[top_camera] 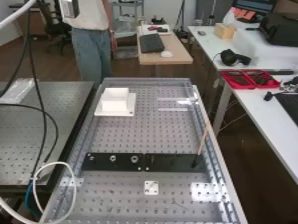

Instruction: Grab the larger nut and place it in the white container

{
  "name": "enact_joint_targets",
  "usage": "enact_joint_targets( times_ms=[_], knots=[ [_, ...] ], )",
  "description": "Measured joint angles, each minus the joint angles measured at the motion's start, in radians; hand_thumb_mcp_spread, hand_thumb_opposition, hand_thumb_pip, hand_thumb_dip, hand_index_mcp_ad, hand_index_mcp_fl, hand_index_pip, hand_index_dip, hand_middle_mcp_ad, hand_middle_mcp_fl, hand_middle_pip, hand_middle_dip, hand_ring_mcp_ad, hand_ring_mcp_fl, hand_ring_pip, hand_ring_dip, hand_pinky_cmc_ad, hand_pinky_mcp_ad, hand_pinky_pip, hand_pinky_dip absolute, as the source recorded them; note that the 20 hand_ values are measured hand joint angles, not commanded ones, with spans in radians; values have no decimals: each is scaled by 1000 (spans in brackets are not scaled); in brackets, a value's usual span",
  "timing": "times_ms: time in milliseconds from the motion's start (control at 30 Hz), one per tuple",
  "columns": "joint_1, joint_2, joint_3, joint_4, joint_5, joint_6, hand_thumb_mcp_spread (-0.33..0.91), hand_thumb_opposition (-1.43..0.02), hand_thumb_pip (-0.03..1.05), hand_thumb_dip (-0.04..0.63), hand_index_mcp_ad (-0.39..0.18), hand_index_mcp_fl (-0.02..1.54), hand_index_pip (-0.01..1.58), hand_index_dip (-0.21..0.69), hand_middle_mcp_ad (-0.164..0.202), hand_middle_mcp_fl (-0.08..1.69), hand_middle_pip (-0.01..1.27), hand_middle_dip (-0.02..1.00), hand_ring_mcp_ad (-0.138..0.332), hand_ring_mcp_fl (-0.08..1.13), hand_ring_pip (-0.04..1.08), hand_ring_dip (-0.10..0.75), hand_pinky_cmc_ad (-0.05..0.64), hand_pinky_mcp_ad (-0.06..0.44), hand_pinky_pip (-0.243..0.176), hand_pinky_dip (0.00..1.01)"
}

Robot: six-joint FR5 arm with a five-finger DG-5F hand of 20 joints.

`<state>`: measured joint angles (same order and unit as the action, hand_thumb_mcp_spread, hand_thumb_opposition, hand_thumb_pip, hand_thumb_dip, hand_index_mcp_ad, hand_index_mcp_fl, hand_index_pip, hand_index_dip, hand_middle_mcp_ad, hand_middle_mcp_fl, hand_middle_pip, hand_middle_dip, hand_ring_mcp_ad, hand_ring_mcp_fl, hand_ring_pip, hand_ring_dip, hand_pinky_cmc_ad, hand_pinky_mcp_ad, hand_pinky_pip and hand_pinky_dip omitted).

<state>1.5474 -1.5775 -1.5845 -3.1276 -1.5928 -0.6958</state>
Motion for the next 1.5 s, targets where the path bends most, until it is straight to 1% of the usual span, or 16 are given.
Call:
enact_joint_targets(
  times_ms=[100, 133, 167, 200, 233, 300, 367, 500, 667, 733, 800, 867, 1033, 1133, 1333, 1500],
  knots=[
    [-1, 1, -1, -1, -1, 0, -3, -7, 14, 0, 0, 14, 0, -14, 75, 35, 5, 28, 70, 0, 9, 16, 61, 51, -10, 19],
    [-1, 1, -1, -1, -1, 0, 24, -51, 77, 0, 0, 14, 2, -14, 75, 35, 10, 28, 70, 0, 9, 16, 61, 51, -10, 31],
    [-1, 2, -2, -1, -1, 0, 101, -190, 290, 16, 0, 14, 16, -14, 75, 37, 24, 37, 70, 0, 7, 19, 63, 61, -10, 77],
    [-1, 3, -4, 0, 0, 1, 180, -290, 438, 35, 0, 16, 37, -14, 75, 52, 40, 37, 70, -2, 28, 21, 77, 75, -10, 138],
    [-1, 3, -5, 0, 0, 1, 227, -377, 480, 40, 0, 14, 44, -14, 75, 56, 58, 63, 70, 0, 19, 28, 80, 101, -10, 199],
    [-1, 5, -7, 1, 0, 2, 239, -506, 408, 63, -2, 12, 58, -14, 75, 51, 75, 112, 77, -2, 42, 59, 148, 147, -12, 351],
    [-1, 6, -9, 2, 1, 2, 232, -590, 424, 77, -3, 12, 65, -14, 75, 70, 91, 161, 86, -2, 68, 87, 195, 195, -28, 452],
    [-1, 9, -11, 2, 4, 3, 239, -667, 475, 80, -3, 17, 80, -14, 75, 105, 106, 208, 122, 0, 70, 105, 283, 262, -45, 543],
    [-1, 12, -16, 4, 5, 4, 234, -712, 480, 80, 0, 35, 98, -14, 75, 105, 113, 222, 157, -2, 93, 129, 328, 314, -56, 604],
    [-2, 13, -17, 5, 5, 5, 229, -719, 480, 80, -3, 35, 101, -14, 75, 108, 119, 227, 154, 0, 87, 134, 351, 309, -75, 616],
    [-2, 15, -21, 8, 6, 5, 227, -737, 480, 80, -3, 35, 101, -14, 75, 108, 122, 237, 152, 0, 86, 134, 346, 328, -75, 613],
    [-2, 17, -26, 10, 7, 7, 225, -745, 480, 80, 0, 35, 101, -14, 75, 108, 122, 237, 169, 0, 87, 134, 367, 330, -73, 632],
    [-2, 23, -54, 28, 20, 12, 222, -745, 480, 80, 0, 35, 101, -14, 82, 108, 122, 237, 168, 0, 87, 134, 365, 328, -75, 632],
    [0, 25, -83, 43, 35, 13, 211, -759, 517, 94, 0, 35, 101, -14, 82, 108, 120, 237, 169, 0, 86, 134, 379, 330, -80, 632],
    [1, 34, -166, 88, 85, 19, 213, -775, 534, 94, 0, 35, 101, -14, 84, 112, 120, 237, 168, 0, 91, 134, 377, 342, -91, 641],
    [0, 52, -271, 155, 152, 12, 208, -775, 562, 110, 0, 35, 101, -12, 86, 124, 120, 239, 173, 0, 98, 143, 379, 342, -89, 646]
  ],
)
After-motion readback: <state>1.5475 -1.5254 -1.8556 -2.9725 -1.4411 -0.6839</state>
